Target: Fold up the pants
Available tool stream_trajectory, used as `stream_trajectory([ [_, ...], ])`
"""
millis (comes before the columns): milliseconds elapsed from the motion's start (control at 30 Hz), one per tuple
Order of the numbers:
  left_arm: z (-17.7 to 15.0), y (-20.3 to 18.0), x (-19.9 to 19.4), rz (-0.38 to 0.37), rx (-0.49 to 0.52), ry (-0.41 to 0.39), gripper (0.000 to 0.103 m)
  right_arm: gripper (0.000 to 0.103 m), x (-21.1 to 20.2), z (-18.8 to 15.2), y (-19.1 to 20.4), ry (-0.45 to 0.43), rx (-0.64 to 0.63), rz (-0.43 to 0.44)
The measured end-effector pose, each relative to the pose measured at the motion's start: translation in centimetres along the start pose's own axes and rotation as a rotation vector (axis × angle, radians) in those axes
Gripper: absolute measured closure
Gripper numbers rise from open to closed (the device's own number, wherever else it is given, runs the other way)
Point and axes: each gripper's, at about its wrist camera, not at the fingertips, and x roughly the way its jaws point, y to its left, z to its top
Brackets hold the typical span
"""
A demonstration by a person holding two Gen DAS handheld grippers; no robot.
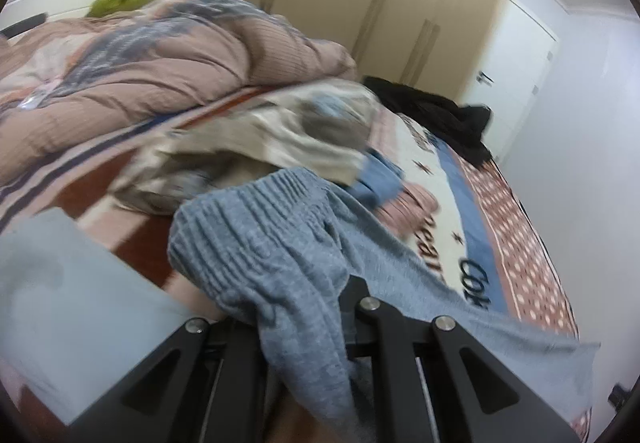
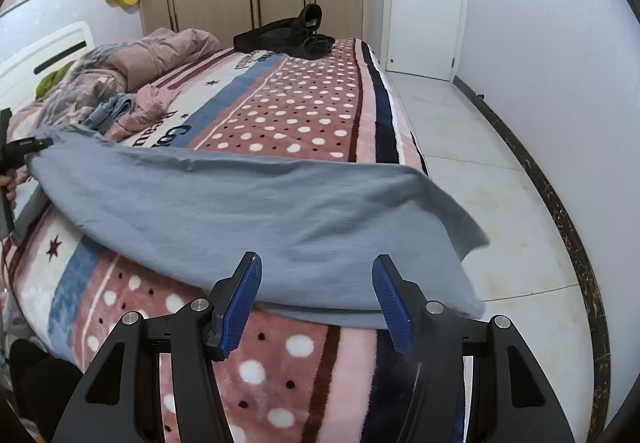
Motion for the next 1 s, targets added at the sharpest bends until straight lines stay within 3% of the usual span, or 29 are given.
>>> stream_trajectory([
  [233, 2.3, 3.6, -2.8, 0.11, 0.041, -0.066, 0.096, 0.049, -0.1, 0.3, 0.8, -0.009, -0.001, 0.022],
  [433, 2.3, 0.3, -4.8, 0.074, 0.126, -0.112, 0.096, 0.049, 0.4, 0.4, 1.6, -0.006, -0.005, 0.05],
  [600, 0.9, -7.2, -6.6, -0.064, 0.276, -0.135, 0.096, 0.049, -0.1, 0.3, 1.5, -0.02, -0.003, 0.059],
  [700, -1.1, -13.3, -7.1, -0.187, 0.362, -0.118, 0.097, 0.049, -0.5, 0.0, 1.0, -0.029, 0.008, 0.06],
  [800, -4.7, -19.5, -6.7, -0.297, 0.449, -0.071, 0.097, 0.049, -0.9, -0.3, 0.3, -0.035, 0.021, 0.063],
  [900, -9.4, -25.2, -5.2, -0.337, 0.568, -0.02, 0.097, 0.049, -1.3, -1.0, -0.5, -0.038, 0.037, 0.065],
  [1000, -13.7, -28.9, -3.0, -0.378, 0.621, 0.065, 0.097, 0.049, -1.4, -1.5, -1.3, -0.036, 0.055, 0.065],
])
